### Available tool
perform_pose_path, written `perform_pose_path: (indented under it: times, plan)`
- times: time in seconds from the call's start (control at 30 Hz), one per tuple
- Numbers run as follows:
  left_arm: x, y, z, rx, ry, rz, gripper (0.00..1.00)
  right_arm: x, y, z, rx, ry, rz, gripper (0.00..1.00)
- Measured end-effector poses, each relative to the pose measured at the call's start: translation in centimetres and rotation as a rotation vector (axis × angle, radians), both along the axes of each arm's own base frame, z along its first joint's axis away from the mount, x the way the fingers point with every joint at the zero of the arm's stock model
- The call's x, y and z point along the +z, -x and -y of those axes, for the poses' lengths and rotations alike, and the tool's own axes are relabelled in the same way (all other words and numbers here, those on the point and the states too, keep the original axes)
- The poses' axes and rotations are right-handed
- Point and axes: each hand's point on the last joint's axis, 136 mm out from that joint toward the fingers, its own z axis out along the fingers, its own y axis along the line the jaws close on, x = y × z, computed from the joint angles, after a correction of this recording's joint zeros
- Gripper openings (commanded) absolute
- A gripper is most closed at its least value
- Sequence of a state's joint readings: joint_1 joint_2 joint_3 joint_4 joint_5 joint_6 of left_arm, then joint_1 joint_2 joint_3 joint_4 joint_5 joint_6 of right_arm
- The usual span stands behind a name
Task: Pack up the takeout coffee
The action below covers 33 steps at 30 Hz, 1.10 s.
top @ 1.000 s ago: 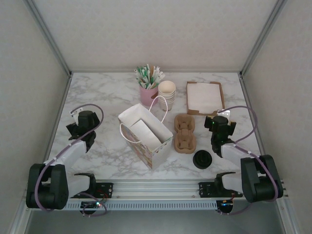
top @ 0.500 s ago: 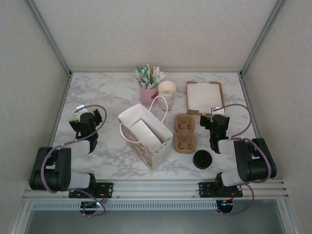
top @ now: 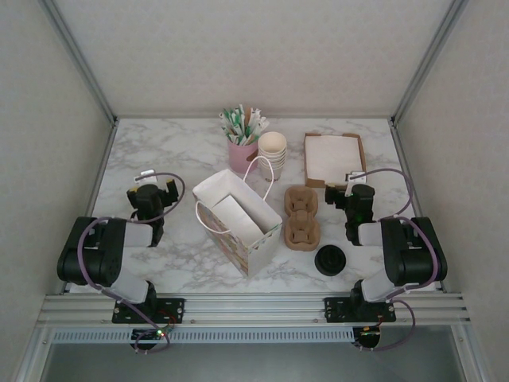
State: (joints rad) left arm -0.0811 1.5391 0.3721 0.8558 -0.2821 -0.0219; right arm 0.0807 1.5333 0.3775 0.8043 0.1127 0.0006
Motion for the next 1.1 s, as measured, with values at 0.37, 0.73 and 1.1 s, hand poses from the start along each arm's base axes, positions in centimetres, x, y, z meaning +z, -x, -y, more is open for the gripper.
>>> perform_pose_path:
  times: [0.37,0.73,1.1]
  plan:
    - [-0.05,-0.08,0.23,-0.018,0.009,-0.001,1.00,-0.01,-0.01,-0.36,0.019,-0.023,-0.001,0.99]
    - [-0.06,-0.09,0.29,-0.021,0.011,-0.001,1.00,-0.01,-0.01,-0.36,0.019,-0.023,-0.001,0.99]
    - [-0.07,-0.12,0.42,-0.028,0.014,-0.001,1.00,-0.03,0.00,-0.36,0.019,-0.023,-0.002,0.99]
